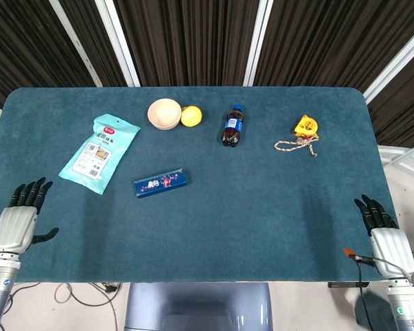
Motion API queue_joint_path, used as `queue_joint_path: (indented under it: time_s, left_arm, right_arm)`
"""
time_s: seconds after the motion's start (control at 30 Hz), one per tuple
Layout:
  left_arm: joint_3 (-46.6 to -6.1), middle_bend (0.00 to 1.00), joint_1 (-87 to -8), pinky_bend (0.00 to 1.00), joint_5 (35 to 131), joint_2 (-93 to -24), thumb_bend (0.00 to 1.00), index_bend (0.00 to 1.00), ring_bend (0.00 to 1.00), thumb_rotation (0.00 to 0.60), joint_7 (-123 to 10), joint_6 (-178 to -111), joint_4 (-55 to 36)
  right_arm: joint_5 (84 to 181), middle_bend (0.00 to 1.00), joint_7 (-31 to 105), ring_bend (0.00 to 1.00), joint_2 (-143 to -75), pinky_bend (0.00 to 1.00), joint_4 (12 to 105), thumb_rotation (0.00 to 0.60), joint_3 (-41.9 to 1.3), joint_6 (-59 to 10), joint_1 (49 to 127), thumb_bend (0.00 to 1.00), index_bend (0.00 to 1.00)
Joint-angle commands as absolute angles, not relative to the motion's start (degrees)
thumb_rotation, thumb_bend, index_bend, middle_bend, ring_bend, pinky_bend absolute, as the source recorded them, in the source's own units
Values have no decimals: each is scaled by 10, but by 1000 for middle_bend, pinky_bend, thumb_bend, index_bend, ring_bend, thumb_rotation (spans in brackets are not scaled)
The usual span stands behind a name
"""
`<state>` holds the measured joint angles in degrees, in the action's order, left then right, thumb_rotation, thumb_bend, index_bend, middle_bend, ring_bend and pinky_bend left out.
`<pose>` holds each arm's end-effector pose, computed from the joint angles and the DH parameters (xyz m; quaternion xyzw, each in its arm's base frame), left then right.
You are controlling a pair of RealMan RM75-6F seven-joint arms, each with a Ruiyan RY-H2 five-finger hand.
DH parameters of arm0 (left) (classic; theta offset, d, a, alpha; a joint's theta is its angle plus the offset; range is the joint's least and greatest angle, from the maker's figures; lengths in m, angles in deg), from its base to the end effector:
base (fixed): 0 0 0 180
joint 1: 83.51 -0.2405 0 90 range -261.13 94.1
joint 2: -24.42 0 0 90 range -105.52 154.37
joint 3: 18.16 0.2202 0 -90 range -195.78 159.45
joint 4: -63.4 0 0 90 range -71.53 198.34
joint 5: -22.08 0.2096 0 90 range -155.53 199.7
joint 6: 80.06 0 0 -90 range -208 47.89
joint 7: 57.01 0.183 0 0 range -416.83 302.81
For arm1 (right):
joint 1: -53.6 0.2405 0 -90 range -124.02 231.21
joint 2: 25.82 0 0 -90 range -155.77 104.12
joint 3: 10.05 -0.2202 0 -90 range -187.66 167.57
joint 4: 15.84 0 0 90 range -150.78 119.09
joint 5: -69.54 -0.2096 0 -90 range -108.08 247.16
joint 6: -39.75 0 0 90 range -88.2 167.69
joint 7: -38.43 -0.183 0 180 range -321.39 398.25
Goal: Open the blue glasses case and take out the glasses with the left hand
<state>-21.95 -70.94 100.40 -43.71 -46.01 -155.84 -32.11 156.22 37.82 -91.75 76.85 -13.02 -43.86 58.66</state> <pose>-0.2573 0.2524 0.0996 -0.6328 -0.4005 -0.3440 0.5664 -0.2726 -0.2181 0.1289 0.5946 -0.4053 0.3997 0.5678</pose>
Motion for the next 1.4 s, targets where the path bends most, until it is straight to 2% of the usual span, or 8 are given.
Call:
queue_joint_path:
  time_s: [0.03,0.37,0.63,0.83,1.07,1.4]
  left_arm:
    - [-230,0,-696,12,993,-442,132,0,0,600,-438,-1546,-337]
    - [-288,0,-600,12,909,-559,142,0,0,600,-287,-1485,-337]
    - [-315,0,-525,12,857,-682,150,0,0,600,-193,-1463,-259]
    - [-331,0,-483,12,828,-750,232,0,0,600,-176,-1446,-193]
    - [-338,0,-452,12,809,-795,232,0,0,600,-176,-1430,-129]
    - [-337,0,-436,12,798,-815,235,0,0,600,-193,-1417,-75]
  right_arm:
    - [1561,0,378,0,-917,208,770,600,-130,-437,587,107,0]
    - [1548,0,376,0,-913,208,777,600,-132,-425,589,108,0]
    - [1541,0,363,0,-909,208,781,600,-133,-418,590,109,0]
    - [1531,0,357,0,-907,208,784,600,-135,-412,591,109,0]
    - [1525,0,354,0,-904,208,790,600,-136,-407,592,110,0]
    - [1518,0,356,0,-902,208,795,600,-138,-404,592,109,0]
